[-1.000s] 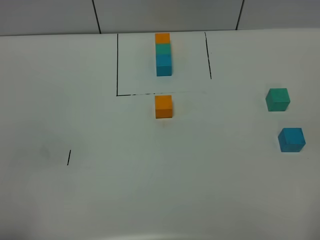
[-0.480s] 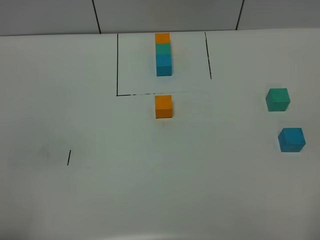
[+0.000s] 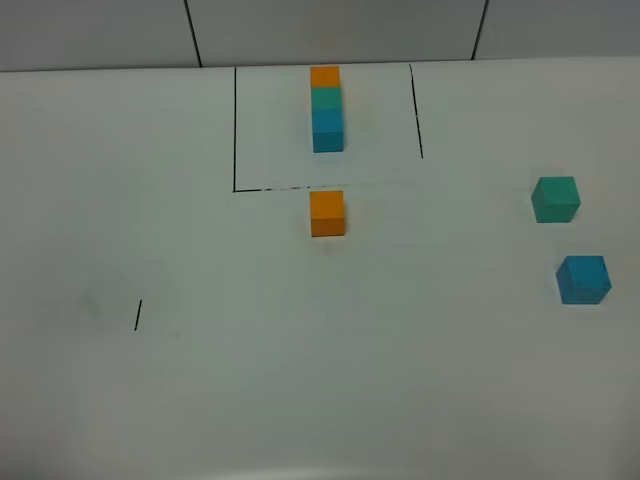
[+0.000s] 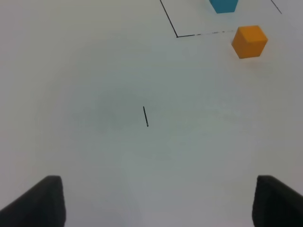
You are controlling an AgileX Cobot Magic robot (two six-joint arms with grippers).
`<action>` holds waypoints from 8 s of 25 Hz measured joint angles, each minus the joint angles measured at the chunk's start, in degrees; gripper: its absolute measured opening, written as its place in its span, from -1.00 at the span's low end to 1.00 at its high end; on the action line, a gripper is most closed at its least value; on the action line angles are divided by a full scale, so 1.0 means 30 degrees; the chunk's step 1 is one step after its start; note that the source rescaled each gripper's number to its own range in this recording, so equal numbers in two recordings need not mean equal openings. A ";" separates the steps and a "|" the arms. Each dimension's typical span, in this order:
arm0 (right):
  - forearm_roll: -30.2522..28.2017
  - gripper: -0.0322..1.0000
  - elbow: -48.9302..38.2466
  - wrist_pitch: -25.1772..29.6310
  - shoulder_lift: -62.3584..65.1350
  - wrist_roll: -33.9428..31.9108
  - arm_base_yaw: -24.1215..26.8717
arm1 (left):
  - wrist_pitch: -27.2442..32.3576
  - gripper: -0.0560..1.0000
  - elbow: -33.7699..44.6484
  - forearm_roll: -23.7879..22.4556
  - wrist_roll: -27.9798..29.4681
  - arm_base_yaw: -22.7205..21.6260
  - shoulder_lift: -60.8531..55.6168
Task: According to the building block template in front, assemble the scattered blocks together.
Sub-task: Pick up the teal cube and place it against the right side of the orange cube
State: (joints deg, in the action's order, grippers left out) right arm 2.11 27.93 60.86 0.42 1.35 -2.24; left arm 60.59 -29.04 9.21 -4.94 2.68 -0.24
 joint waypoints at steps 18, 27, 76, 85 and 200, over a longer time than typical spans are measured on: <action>-0.0034 0.52 0.0000 -0.0017 0.0000 -0.0241 0.0000 | 0.0000 0.58 0.0000 0.0000 0.0000 -0.0022 0.0000; -0.0042 0.52 0.0000 -0.0017 0.0000 -0.0449 0.0000 | 0.0000 0.58 0.0000 0.0000 0.0000 -0.0022 0.0018; 0.1167 0.94 1.6994 -0.5087 -3.7734 0.2824 0.0000 | 0.0000 0.58 0.0000 0.0000 0.0000 -0.0022 0.0018; 0.0281 0.84 1.8115 -0.5266 -3.9625 0.2843 -0.0014 | 0.0000 0.58 0.0000 0.0000 0.0000 -0.0022 0.0018; -0.0252 -0.89 3.0981 0.2630 -4.7255 2.0236 -0.9678 | -0.0037 0.58 0.0000 0.0000 0.0000 -0.0022 0.0018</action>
State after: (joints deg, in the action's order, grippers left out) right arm 1.35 120.87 68.75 -141.35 62.06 -31.28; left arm 60.48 -29.04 9.21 -4.94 2.62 -0.19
